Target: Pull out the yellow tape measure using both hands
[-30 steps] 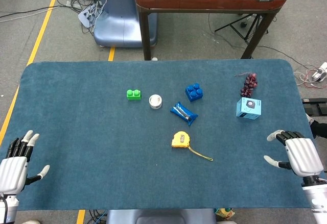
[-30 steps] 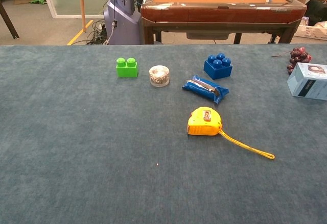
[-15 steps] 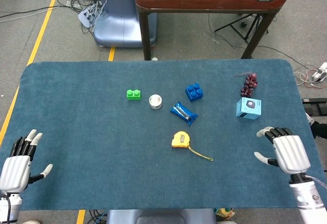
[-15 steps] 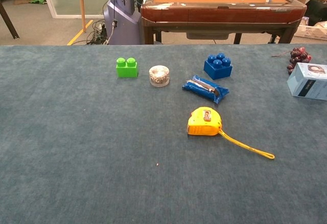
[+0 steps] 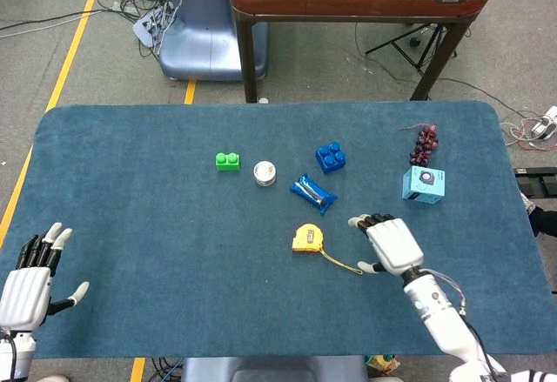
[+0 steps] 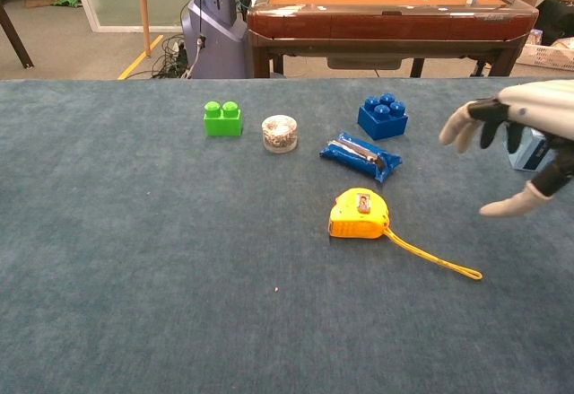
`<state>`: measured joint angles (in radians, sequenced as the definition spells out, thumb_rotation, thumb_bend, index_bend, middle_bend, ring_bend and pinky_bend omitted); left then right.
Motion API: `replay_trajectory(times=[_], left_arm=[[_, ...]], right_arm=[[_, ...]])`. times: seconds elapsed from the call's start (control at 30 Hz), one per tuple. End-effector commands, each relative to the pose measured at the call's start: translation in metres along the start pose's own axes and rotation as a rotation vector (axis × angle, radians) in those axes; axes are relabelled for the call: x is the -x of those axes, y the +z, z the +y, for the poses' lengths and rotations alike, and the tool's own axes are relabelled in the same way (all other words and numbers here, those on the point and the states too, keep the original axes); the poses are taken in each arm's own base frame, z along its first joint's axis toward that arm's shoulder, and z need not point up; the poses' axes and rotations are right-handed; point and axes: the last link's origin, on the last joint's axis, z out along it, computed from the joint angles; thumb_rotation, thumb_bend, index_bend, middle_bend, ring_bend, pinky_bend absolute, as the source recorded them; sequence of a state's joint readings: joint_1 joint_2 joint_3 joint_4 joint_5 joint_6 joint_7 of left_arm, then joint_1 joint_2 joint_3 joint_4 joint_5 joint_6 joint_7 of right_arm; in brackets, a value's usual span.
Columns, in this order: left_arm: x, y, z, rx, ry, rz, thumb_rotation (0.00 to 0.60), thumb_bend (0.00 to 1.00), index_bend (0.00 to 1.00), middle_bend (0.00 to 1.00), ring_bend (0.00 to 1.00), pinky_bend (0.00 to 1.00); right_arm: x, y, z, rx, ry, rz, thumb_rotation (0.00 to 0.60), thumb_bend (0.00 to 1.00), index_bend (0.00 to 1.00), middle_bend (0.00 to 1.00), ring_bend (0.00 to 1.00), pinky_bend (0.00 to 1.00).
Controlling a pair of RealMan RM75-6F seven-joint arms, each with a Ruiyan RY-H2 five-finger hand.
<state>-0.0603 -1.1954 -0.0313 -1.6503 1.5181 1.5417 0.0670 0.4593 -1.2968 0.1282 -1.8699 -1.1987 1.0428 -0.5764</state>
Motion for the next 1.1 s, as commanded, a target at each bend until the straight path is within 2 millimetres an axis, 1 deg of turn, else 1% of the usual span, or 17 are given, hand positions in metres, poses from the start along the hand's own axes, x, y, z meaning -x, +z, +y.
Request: replay_trajectory(times=[0.03, 0.17, 0.3, 0.4, 0.67, 0.93, 1.1], left_arm=[[0.000, -0.001, 0.000, 0.000, -0.001, -0.003, 0.600, 0.21, 0.03, 0.00, 0.00, 0.00], [0.000, -0.002, -0.001, -0.003, -0.001, -0.006, 0.600, 0.21, 0.03, 0.00, 0.00, 0.00], [-0.001, -0.002, -0.002, -0.007, -0.004, -0.001, 0.600, 0.21, 0.03, 0.00, 0.00, 0.00], [-0.001, -0.002, -0.003, -0.009, -0.006, -0.003, 0.600, 0.21, 0.03, 0.00, 0.00, 0.00], [0.000, -0.002, -0.004, -0.010, -0.009, -0.004, 0.600, 0.21, 0.03, 0.00, 0.00, 0.00], [-0.001, -0.002, -0.006, -0.014, -0.011, 0.001, 0.600, 0.21, 0.03, 0.00, 0.00, 0.00], [-0.003, -0.003, -0.008, -0.019, -0.014, 0.006, 0.600, 0.21, 0.03, 0.00, 0.00, 0.00]], right_arm=[[0.009, 0.028, -0.023, -0.038, -0.015, -0.051, 0.600, 0.20, 0.27, 0.30, 0.29, 0.37], [0.016, 0.045, -0.036, -0.046, -0.030, -0.076, 0.600, 0.20, 0.27, 0.30, 0.29, 0.37], [0.021, 0.062, -0.041, -0.034, -0.058, -0.089, 0.600, 0.20, 0.27, 0.30, 0.29, 0.37], [0.025, 0.070, -0.043, -0.023, -0.062, -0.092, 0.600, 0.20, 0.27, 0.30, 0.29, 0.37], [0.034, 0.085, -0.049, -0.016, -0.075, -0.120, 0.600, 0.20, 0.27, 0.30, 0.29, 0.37], [0.041, 0.097, -0.062, -0.023, -0.084, -0.139, 0.600, 0.20, 0.27, 0.30, 0.29, 0.37], [0.043, 0.102, -0.069, -0.027, -0.086, -0.143, 0.600, 0.23, 0.27, 0.30, 0.29, 0.37]])
